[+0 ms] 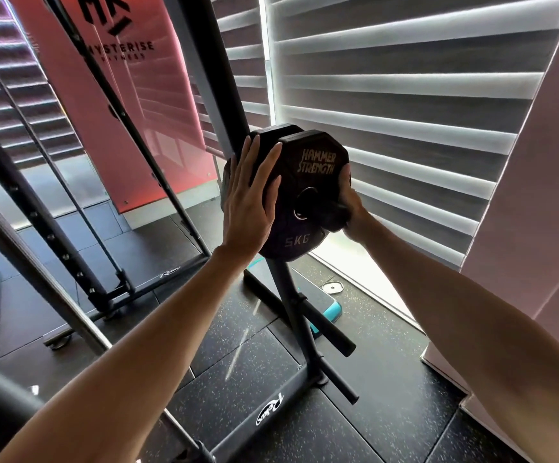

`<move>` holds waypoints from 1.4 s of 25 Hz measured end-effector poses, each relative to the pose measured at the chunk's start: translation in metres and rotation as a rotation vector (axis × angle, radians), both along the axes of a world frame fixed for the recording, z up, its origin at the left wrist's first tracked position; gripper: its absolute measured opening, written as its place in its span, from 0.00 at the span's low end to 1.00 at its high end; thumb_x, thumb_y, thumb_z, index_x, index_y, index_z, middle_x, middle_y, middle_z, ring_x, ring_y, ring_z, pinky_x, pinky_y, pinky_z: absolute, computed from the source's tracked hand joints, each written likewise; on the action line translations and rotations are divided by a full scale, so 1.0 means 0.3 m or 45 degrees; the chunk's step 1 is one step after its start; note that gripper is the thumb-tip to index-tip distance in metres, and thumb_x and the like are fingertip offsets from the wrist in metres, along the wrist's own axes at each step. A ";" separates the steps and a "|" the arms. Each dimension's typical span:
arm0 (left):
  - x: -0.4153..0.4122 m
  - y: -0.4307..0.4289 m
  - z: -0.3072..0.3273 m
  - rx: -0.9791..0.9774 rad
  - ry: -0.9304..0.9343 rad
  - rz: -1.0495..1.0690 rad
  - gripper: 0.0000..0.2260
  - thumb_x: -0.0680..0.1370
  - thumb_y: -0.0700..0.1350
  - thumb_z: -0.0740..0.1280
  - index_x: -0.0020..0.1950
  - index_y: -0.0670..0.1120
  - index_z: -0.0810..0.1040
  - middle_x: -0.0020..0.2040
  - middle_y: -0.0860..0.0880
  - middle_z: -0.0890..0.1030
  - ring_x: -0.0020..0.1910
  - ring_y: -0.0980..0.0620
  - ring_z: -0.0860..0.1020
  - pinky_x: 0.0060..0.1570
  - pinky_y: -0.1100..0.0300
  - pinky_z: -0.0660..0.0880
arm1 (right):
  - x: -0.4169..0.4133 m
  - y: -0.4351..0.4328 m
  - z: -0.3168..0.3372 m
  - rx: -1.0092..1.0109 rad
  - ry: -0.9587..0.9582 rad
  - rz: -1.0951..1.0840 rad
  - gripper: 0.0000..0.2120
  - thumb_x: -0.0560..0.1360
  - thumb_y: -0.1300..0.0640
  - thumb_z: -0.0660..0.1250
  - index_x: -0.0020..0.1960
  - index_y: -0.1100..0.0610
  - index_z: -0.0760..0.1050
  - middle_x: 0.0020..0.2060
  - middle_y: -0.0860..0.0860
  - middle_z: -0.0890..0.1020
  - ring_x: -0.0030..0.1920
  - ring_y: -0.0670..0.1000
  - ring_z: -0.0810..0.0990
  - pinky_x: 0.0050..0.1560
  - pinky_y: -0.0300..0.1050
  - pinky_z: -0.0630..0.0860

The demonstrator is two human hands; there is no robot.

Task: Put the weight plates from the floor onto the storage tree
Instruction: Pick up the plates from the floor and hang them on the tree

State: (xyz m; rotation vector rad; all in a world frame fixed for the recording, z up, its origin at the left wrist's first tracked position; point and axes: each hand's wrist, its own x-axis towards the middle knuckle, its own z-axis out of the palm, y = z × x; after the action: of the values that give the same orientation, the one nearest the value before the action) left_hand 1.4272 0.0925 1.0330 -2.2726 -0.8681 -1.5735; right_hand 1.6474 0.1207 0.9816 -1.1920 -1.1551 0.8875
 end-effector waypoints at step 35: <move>-1.733 -1.041 -0.364 -1.447 0.155 1.355 0.12 0.81 0.42 0.58 0.56 0.41 0.79 0.55 0.39 0.82 0.54 0.39 0.81 0.47 0.51 0.75 | -2.091 -0.798 -0.131 0.619 -1.513 1.310 0.14 0.80 0.54 0.61 0.56 0.63 0.78 0.53 0.63 0.82 0.53 0.63 0.80 0.45 0.47 0.71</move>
State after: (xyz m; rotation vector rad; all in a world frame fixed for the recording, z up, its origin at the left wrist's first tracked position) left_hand 0.9074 -0.2199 0.9239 -1.6168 -2.7487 -0.4166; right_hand 1.0202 -0.1187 0.9423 -0.5853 -2.9005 0.4527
